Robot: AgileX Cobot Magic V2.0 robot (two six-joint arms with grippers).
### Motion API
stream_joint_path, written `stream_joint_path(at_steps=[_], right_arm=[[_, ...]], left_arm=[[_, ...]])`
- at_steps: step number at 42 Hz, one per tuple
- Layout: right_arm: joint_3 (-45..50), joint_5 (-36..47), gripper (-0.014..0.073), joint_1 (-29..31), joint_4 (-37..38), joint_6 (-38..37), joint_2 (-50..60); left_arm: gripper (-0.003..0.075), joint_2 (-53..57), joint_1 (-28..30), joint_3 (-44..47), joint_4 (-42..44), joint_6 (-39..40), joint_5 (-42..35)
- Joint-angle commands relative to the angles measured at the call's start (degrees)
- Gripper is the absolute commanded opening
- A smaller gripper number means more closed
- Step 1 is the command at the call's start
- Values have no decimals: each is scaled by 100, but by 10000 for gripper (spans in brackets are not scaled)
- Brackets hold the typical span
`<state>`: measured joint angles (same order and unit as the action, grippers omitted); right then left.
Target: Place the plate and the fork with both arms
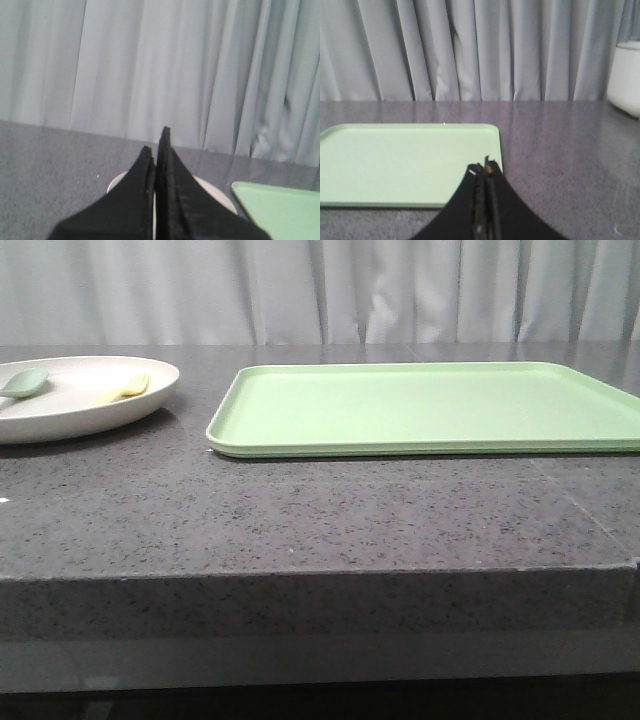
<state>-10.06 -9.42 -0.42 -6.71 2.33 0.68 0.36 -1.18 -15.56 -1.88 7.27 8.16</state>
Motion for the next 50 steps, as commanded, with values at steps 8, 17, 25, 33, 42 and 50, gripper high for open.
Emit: stream_joint_path(at_steps=[8,17,25,33,42,50], right_arm=[[-1955,-821,-67,29,168,12,-717],[-3428,-2076,-67,29,228,12,-2232],[-3945,-2405,-67,29,217,12,-3380],[-3937,-2420,-67,29,181,12,-4182],[-3937,-2446,-67,29,181,12,-4828],[-3937,-2518,-67,29,181,12,-5097]], left_arm=[[-18,-798,-37,-2070,188,8,1079],[-18,-2191,-37,-3456,393,8,2523],[-18,-3303,-37,-3787,393,8,3106],[-18,-4100,-37,-3787,393,8,3106],[-18,-4863,-37,-3787,406,8,3225],[-18,-5263,-37,-3787,443,8,3463]])
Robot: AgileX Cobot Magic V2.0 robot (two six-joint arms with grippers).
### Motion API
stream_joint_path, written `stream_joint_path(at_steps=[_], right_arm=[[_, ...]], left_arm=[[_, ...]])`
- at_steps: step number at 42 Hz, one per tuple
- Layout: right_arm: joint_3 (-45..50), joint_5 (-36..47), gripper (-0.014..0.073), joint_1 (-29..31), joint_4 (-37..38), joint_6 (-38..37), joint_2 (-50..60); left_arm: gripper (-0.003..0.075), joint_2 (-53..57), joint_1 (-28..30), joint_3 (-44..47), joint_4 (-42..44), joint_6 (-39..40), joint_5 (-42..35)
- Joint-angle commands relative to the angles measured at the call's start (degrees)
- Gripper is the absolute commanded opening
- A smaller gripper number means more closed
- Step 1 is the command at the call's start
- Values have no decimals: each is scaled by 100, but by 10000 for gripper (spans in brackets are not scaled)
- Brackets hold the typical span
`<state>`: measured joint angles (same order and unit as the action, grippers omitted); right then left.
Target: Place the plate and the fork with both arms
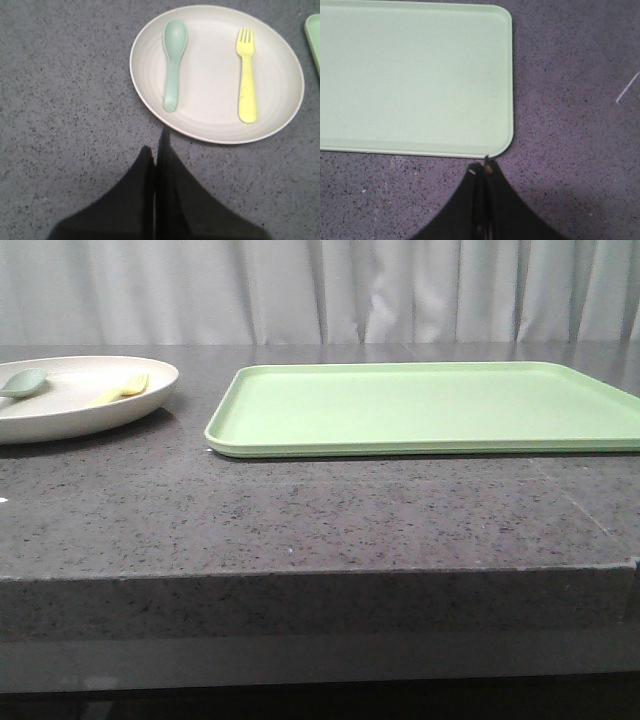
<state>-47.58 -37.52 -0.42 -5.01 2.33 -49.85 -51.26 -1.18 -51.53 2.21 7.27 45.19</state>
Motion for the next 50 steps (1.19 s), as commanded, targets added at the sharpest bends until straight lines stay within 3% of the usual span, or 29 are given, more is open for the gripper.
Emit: stream_joint_path(at_steps=[1,46,50], right_arm=[[-185,283,-67,29,11,12,-53],[-185,298,-66,29,11,12,-59],[-185,298,-30,29,11,12,-59]], left_arm=[[-18,-144,-37,-189,44,8,-240],[-17,-268,-37,-189,4,8,-565],[-1,-268,-37,-189,102,8,-589]])
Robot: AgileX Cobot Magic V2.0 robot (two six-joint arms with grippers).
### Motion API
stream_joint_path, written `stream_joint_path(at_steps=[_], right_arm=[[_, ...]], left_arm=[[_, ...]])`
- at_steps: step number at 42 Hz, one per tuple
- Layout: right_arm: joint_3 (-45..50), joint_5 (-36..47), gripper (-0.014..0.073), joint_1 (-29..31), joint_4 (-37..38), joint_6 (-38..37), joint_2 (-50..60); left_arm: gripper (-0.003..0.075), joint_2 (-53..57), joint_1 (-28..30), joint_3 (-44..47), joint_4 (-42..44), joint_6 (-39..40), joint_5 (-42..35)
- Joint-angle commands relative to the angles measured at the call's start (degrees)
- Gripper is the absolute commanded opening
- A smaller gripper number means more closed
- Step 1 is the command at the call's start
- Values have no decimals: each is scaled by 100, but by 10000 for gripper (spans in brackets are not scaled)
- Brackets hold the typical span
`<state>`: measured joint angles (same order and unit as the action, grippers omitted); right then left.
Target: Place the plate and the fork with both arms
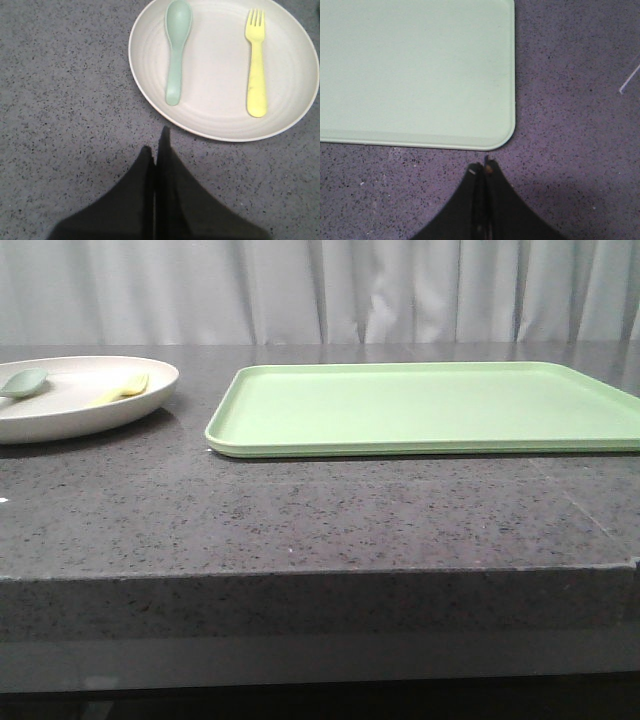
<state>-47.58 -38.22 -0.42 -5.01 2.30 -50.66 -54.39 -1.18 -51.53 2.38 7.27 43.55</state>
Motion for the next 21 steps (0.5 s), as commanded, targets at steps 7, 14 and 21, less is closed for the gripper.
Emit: stream_joint_path(at_steps=[7,14,21], right_arm=[[-185,369,322,29,11,15,10],[-185,409,545,29,11,15,-15],[-185,404,549,29,11,15,-15]], left_arm=[[244,45,-37,-189,400,8,-438],[504,45,-37,-189,398,8,-442],[510,45,-37,-189,380,8,-442]])
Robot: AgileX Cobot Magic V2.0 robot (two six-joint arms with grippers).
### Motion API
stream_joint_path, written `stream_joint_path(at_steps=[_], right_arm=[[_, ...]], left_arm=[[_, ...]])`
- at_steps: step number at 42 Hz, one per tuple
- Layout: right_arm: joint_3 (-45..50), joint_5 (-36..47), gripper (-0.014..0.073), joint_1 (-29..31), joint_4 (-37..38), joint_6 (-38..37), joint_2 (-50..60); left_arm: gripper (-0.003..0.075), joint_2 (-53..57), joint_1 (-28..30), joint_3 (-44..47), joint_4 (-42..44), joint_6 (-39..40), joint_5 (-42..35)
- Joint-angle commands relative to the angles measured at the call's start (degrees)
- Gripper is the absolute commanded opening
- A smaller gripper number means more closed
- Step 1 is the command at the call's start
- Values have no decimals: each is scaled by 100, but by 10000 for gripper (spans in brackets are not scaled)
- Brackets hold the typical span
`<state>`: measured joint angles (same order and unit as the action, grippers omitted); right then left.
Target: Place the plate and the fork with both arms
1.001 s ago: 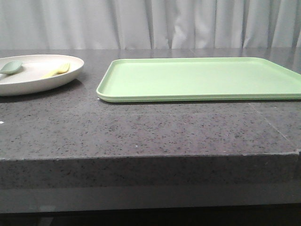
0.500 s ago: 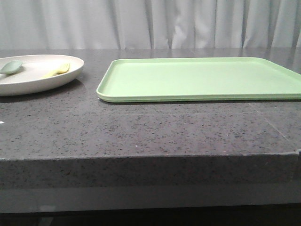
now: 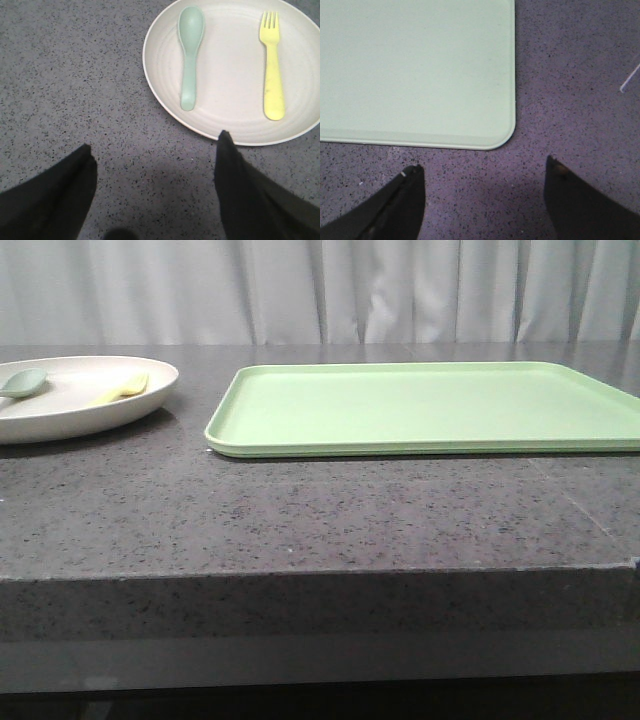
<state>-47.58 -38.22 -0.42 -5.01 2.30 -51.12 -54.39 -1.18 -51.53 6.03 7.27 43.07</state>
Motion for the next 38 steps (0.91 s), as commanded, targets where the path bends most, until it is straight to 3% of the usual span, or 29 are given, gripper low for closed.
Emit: stream_joint_path(at_steps=[1,19,23,28,35,38], right_arm=[[-185,404,549,29,11,15,31],[-185,410,549,29,11,15,31],[-185,410,549,29,11,15,31],[-185,410,549,29,11,15,31],[-185,410,549,29,11,15,31],[-185,410,549,29,11,15,31]], left_arm=[[503,45,-37,-189,-2,8,-394],[405,-119,-37,-245,-165,8,-928],[435,-341,-37,-453,-85,8,-617],[529,-796,-26,-933,21,-4,-95],[537,-1525,233,-1757,-154,-450,688],[537,-1852,541,-2146,-651,-956,1037]])
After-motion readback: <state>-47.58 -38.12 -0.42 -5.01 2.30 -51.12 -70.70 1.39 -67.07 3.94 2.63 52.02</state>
